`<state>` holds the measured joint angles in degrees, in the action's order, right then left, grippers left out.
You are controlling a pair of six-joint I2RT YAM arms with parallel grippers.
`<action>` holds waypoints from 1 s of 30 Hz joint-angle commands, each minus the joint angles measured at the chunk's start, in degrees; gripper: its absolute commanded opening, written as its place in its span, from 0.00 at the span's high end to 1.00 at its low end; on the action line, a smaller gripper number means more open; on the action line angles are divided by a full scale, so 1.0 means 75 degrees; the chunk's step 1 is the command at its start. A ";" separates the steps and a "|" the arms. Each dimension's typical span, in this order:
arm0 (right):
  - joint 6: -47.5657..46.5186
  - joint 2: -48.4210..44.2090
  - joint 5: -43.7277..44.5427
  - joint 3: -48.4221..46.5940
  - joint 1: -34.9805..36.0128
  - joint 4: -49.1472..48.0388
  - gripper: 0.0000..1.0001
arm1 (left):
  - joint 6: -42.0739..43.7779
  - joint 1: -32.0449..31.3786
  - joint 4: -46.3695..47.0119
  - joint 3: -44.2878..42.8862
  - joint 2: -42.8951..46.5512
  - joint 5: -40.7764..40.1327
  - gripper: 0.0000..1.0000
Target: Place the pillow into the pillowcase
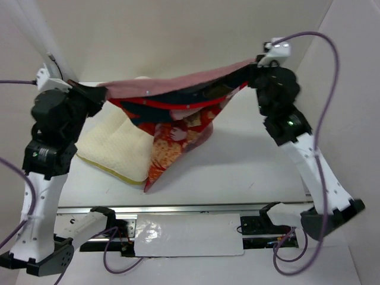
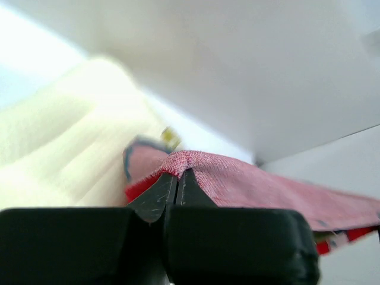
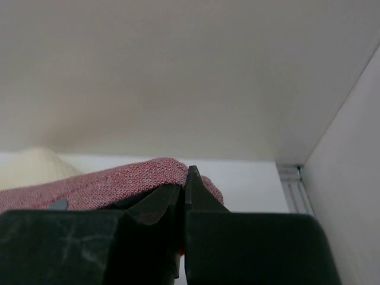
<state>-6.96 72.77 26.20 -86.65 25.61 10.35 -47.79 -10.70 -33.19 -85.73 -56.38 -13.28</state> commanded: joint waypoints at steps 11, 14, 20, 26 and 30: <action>-0.1146 -0.2086 -0.1137 -0.4546 -0.0062 0.0894 1.00 | 0.1766 -0.0003 0.0582 -0.5240 -0.0673 0.0492 1.00; -0.1216 -0.2086 -0.1253 -0.5413 -0.0144 0.1045 1.00 | 0.1767 -0.0003 0.0942 -0.5782 -0.0815 0.0843 1.00; -0.1451 -0.2086 -0.1256 -0.5966 -0.0484 0.0579 1.00 | 0.1592 -0.0003 0.1858 -0.5935 -0.0908 0.0950 1.00; -0.2035 -0.1489 0.1002 -0.5124 -0.0415 -0.0335 1.00 | 0.1287 -0.0003 0.2187 -0.6287 -0.2370 0.1722 1.00; -0.4299 -0.0437 0.4328 -0.3744 0.0358 -0.2428 1.00 | 0.1262 -0.0342 0.2408 -0.6709 -0.4151 0.2100 1.00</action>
<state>-24.01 63.83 29.21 -120.46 26.09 9.87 -39.44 -12.91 -19.07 -135.59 -77.49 9.37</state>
